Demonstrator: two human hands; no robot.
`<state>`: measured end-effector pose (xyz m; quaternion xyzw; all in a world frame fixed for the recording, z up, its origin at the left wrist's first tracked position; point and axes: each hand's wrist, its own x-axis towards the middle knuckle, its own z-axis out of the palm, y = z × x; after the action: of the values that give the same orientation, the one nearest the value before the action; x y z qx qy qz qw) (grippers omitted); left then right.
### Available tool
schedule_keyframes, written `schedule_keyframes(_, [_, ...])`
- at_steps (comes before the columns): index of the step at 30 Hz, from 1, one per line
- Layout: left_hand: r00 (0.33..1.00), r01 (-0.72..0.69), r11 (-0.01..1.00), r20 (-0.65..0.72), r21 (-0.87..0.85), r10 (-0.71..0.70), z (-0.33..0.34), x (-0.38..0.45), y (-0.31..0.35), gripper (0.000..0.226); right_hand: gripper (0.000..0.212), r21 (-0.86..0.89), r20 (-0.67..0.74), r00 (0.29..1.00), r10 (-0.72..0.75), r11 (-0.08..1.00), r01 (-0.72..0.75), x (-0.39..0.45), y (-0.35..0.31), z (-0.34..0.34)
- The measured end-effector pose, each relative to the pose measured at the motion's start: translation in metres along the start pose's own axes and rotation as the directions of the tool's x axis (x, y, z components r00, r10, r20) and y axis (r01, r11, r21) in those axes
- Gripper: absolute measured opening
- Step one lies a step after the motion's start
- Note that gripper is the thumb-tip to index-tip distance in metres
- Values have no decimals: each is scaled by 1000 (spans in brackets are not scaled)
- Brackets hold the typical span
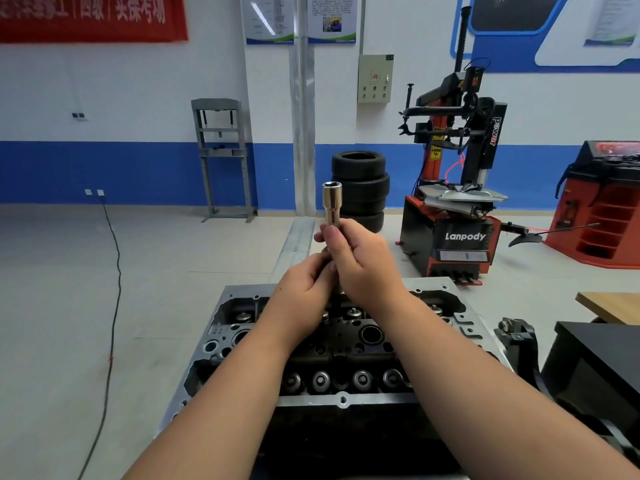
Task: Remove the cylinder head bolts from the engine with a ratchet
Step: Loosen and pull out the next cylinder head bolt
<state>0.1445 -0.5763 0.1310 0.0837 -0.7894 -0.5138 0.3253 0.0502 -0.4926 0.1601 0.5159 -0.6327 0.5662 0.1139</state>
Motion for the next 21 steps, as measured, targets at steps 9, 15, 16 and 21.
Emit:
schedule_keyframes(9, [995,-34,999,-93,-35,31,0,0,-1,9,26,47,-70,997,-41,998,44,1,3,3])
schedule_keyframes(15, [997,-62,997,-40,39,63,-1,0,-1,15,39,53,-5,1000,-6,999,7,1,2,1])
schedule_keyframes(16, [997,-63,997,-50,37,65,-1,0,-1,13,35,40,-21,1000,-18,999,19,1,2,1])
schedule_keyframes(21, [993,-25,1000,-112,-6,24,-1,2,-2,8,25,31,-111,993,-34,999,38,0,4,2])
